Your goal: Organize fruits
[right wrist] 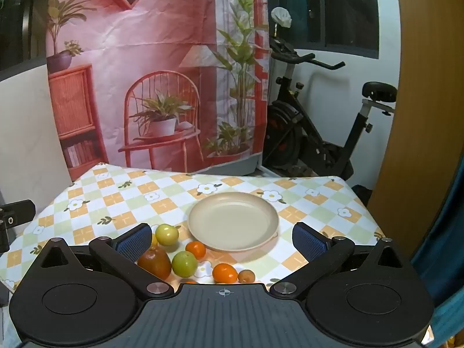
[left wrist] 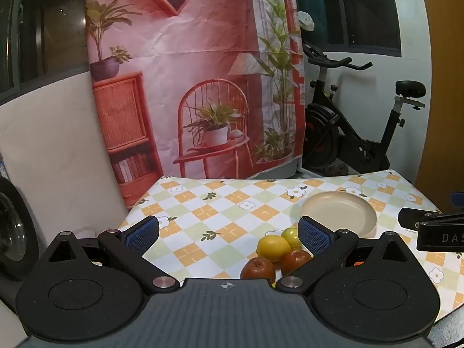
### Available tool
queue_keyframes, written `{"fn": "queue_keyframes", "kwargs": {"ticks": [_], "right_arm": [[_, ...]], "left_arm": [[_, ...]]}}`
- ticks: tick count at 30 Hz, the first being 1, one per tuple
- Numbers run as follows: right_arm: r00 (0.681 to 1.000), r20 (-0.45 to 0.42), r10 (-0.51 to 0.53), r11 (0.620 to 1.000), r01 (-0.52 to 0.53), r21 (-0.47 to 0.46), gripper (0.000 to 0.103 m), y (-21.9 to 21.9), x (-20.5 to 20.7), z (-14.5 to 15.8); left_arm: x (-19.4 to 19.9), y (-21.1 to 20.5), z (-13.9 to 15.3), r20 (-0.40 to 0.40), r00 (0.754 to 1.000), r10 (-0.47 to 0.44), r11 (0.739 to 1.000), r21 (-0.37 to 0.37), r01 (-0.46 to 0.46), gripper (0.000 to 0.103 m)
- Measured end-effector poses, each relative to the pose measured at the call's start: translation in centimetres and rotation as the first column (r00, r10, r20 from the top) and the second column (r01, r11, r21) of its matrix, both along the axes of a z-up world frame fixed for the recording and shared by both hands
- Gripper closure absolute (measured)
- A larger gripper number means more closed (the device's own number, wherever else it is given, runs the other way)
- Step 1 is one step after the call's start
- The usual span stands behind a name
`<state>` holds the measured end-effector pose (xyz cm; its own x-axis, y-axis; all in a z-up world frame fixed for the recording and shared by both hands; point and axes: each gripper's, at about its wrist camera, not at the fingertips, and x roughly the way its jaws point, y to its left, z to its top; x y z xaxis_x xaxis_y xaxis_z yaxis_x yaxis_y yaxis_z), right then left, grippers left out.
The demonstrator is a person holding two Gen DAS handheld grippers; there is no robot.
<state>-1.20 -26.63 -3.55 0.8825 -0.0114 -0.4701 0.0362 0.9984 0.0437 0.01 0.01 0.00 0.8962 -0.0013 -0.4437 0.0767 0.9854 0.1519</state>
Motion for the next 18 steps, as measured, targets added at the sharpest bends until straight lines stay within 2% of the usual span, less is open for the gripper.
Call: {"fn": "queue_keyframes", "kwargs": {"ticks": [7,18], "right_arm": [[1.0,0.017,0.0,1.0,0.0,0.0,0.0,-0.02,-0.23,0.09],[1.0,0.025,0.0,1.0,0.0,0.002,0.0,0.01,-0.28,0.06]], "left_arm": [[-0.16,0.28,0.35,0.01,1.0,0.006,0.999,-0.033,-0.006,0.0],[-0.61,0.5,-0.14,0.035,0.999,-0.007,1.0,-0.028,0.008,0.0]]}}
